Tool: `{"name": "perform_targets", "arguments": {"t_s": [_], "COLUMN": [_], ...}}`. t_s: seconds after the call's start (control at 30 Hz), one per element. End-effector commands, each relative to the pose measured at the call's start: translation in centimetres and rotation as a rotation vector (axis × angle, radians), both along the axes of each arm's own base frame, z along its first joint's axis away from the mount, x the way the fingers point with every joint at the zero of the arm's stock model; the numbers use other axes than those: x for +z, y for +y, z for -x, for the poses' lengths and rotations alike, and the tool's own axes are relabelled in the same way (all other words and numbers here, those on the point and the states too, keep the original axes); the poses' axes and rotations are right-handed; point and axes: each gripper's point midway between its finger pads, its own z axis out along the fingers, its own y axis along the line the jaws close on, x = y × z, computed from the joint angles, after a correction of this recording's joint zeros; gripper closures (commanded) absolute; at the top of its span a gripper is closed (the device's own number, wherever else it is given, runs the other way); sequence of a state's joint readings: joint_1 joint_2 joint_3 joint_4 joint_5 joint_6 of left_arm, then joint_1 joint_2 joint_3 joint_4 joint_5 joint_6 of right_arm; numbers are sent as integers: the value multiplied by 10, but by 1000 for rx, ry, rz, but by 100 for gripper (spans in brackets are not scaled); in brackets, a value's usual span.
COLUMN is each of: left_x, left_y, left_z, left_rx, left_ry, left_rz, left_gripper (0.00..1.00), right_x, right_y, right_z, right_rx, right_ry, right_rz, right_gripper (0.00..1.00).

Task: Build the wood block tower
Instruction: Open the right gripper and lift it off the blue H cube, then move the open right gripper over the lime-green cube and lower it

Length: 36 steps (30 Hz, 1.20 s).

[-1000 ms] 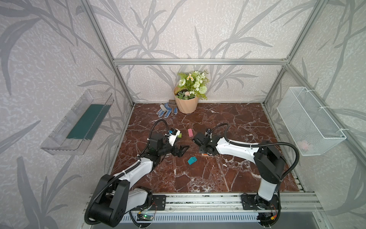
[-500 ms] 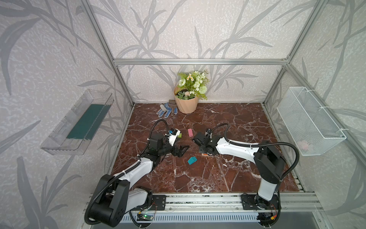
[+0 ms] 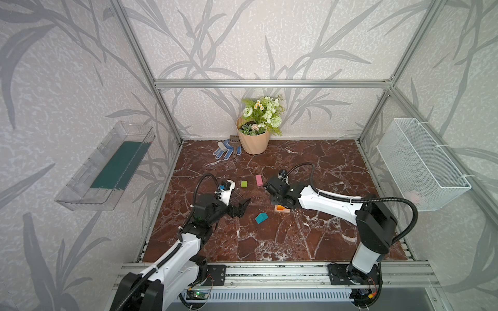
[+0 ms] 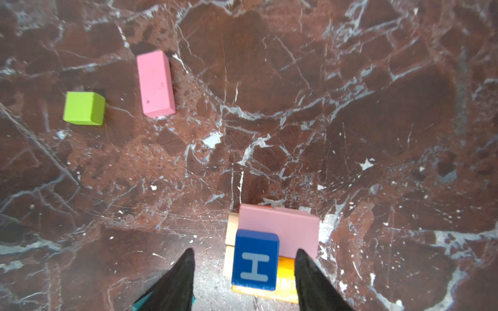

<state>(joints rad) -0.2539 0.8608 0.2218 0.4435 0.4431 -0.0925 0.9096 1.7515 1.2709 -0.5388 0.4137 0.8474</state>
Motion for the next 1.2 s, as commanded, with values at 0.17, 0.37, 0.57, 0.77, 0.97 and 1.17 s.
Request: {"name": "perform_targets", "arguments": {"t_s": [0.17,0.37,0.57,0.77,0.97,1.17], "left_x": [26,15,11,13,12,12], "left_y": [77,114,89,92,94,92], "left_z": [-9,-21,-26,-22,-23,-22], "left_rx": [436,665,521,537,549,535], "left_ry": [-83,11,35,1,5,2], "left_rz": [87,80,80,107,108,110], "left_gripper": [1,1,1,1,1,1], "right_x": [44,23,-12,-47,-64,-66], "right_y": [41,98,138,161,170,169], "right_z": [-28,-44,-61,-78,-87,-93], "right_rx": [161,311,340,340,331,308], "right_ry": [-141,-31,94,158,158,125], "right_rz": [-56,-32,-3,50,69,63], "right_gripper": [33,34,38,41,42,39]}}
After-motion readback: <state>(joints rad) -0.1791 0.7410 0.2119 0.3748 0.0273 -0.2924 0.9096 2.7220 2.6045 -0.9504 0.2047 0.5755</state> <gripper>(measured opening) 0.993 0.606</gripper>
